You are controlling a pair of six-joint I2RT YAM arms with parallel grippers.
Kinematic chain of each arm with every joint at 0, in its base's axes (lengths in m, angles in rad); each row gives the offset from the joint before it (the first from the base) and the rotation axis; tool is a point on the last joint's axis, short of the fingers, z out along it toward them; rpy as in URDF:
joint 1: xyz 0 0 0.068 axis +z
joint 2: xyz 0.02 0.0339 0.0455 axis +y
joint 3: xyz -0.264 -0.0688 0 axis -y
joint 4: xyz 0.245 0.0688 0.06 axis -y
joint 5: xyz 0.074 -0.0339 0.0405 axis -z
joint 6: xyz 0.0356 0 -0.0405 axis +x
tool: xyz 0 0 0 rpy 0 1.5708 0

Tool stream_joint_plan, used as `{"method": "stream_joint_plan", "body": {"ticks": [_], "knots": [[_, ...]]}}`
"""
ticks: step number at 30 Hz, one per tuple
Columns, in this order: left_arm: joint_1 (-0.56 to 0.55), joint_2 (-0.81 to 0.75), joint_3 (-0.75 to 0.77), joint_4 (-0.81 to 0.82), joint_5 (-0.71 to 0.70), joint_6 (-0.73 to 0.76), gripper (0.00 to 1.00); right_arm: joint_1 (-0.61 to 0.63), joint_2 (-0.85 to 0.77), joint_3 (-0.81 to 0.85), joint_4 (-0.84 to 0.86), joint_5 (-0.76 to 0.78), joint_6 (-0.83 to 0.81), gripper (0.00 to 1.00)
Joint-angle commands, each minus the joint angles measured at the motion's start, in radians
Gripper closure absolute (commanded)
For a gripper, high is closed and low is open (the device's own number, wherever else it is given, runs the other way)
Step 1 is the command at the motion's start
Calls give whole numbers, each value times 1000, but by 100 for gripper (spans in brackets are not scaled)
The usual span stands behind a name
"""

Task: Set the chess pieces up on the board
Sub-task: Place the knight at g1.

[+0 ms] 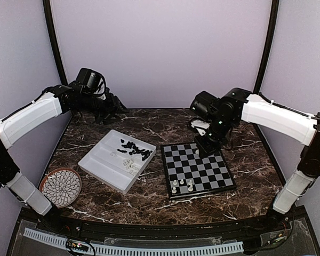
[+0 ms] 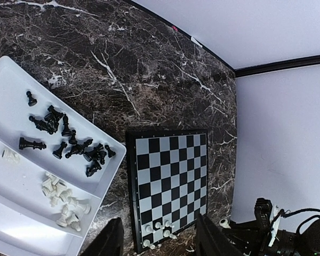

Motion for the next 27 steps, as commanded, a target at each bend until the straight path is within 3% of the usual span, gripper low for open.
{"method": "stream_joint_plan", "body": {"ticks": [1,9,16,27], "knots": [[7,-34,23,-42,-23,64,52,-12,-43,-103,-201,66,5,100],[7,-31,3,-23,2,79,52,-122,-100,-232,-192,54,30,100],[7,-56,-47,7,21,81,52,-172,-52,-305,-164,-129,1,100],[9,-155,-193,56,8,61,52,-216,36,-310,-158,-125,-3,100]]}}
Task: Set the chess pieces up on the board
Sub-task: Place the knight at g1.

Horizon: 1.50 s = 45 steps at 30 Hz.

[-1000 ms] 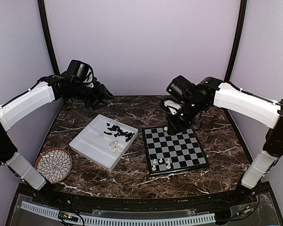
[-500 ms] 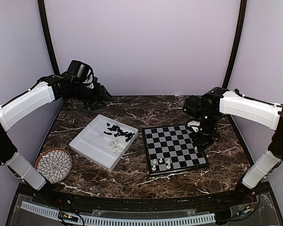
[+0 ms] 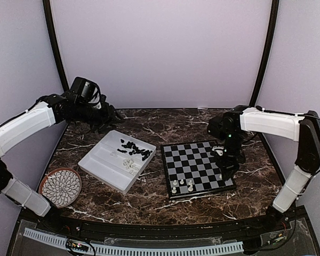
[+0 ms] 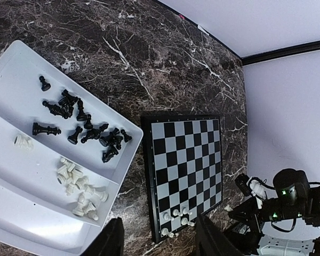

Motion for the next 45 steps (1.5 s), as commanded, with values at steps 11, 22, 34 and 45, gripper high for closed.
{"method": "stream_joint_plan", "body": {"ticks": [11,22,34,45], "knots": [[11,-102,-127,78,9,-8,52,-20,78,-28,7,-9,-2,100],[21,-120,-185,107,24,-8,52,-36,133,-25,9,-24,-9,99],[36,-120,-202,116,37,2,52,-62,159,-6,9,-3,-11,96],[40,-126,-217,125,43,-3,52,-68,178,7,12,-16,-17,93]]}}
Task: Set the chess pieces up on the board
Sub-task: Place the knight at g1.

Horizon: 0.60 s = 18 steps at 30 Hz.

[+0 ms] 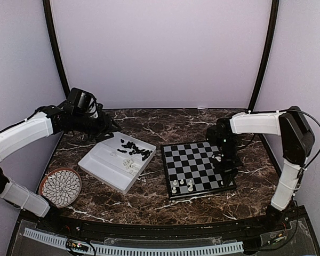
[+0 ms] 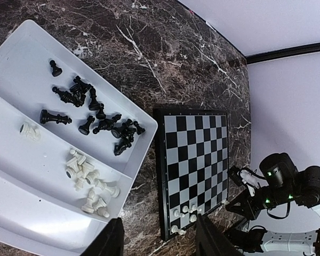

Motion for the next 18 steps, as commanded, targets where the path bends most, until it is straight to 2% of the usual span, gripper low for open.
{"method": "stream_joint_plan", "body": {"ticks": [1,12,14,18], "knots": [[11,-42,-28,17,10,4,52,-7,18,27,6,-5,-9,92],[20,-54,-38,5,18,15,52,-7,46,41,5,-10,-13,91],[21,-52,-38,4,21,16,52,-8,42,40,5,-8,-11,88],[22,-45,-38,9,25,16,52,-8,40,44,3,-2,-11,76]]}}
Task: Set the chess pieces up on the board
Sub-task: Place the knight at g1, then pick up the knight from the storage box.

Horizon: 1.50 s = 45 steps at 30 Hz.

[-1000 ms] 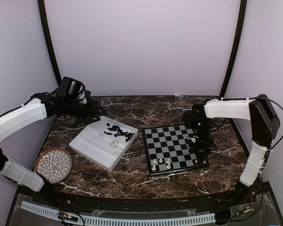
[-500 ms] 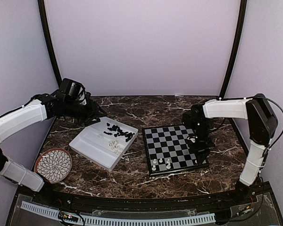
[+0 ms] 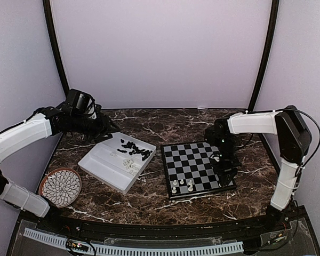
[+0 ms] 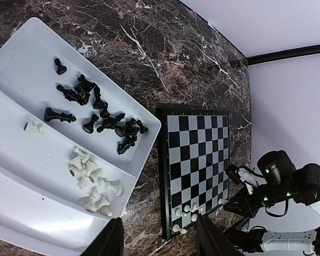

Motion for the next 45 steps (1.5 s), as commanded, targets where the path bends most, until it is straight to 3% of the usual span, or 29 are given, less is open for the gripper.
{"method": "stream_joint_plan", "body": {"ticks": [1,8,13,20,27,32,39,45], "knots": [[7,-26,-13,4,19,14,52,-7,1,26,-7,9,-3,74],[8,-13,-6,15,27,10,52,-8,0,25,-6,4,-3,73],[8,-7,-3,18,30,8,52,-8,2,31,-6,4,-6,91],[8,-9,-8,17,31,6,52,-13,5,38,-8,14,-6,99],[8,-10,-11,19,33,5,52,-20,3,42,-9,22,-4,97],[8,-8,-12,21,34,5,52,-20,2,44,-9,18,-2,85],[8,-3,-11,6,33,27,52,-20,-31,89,-26,7,0,77],[9,20,-6,-196,-56,158,54,-20,-116,182,-29,62,-1,77]]}}
